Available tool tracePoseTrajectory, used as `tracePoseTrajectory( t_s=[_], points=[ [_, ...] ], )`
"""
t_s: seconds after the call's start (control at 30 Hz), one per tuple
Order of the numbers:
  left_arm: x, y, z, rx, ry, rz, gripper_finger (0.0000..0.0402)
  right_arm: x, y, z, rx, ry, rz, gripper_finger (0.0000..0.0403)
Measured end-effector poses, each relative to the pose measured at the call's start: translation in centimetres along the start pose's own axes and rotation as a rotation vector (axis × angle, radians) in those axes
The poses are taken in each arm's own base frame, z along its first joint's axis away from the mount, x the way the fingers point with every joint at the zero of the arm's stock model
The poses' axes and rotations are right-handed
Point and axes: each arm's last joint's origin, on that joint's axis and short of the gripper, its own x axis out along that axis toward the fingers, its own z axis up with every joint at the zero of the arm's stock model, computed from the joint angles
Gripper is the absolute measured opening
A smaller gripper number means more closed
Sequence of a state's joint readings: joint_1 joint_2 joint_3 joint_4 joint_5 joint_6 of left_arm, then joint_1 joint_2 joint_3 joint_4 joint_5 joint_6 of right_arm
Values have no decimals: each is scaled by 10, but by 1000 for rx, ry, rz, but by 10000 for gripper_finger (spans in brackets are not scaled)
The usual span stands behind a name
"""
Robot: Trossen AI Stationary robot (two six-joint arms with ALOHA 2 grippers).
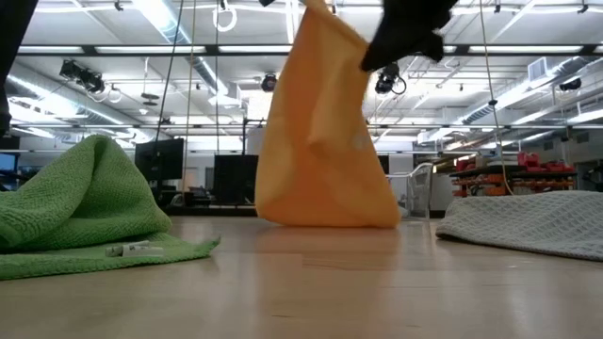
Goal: Fold microfiber towels
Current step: Fold the orange microfiber cloth
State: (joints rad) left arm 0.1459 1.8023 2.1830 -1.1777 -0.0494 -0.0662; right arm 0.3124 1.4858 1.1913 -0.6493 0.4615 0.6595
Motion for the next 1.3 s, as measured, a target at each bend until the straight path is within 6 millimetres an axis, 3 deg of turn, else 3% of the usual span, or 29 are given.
tracePoseTrajectory(
  t_s=[0.3,0.6,0.73,0.83,1.0,1.3],
  points=[
    [3,4,-1,-2,18,69,2,-72,-22,28,15,94,-57,0],
    [14,-23,-3,125,26,282,2,-123,-44,79,-103,191,-85,0],
    [13,-22,-2,106,11,333,2,-123,-51,95,-141,253,-108,0],
    [11,-23,-1,119,-11,440,2,-114,-47,106,-212,307,-18,0],
    [3,-19,2,112,-30,533,2,-112,-51,123,-246,274,15,0],
    [-10,-17,0,13,-33,592,2,-114,-69,134,-242,236,-30,0]
  ],
)
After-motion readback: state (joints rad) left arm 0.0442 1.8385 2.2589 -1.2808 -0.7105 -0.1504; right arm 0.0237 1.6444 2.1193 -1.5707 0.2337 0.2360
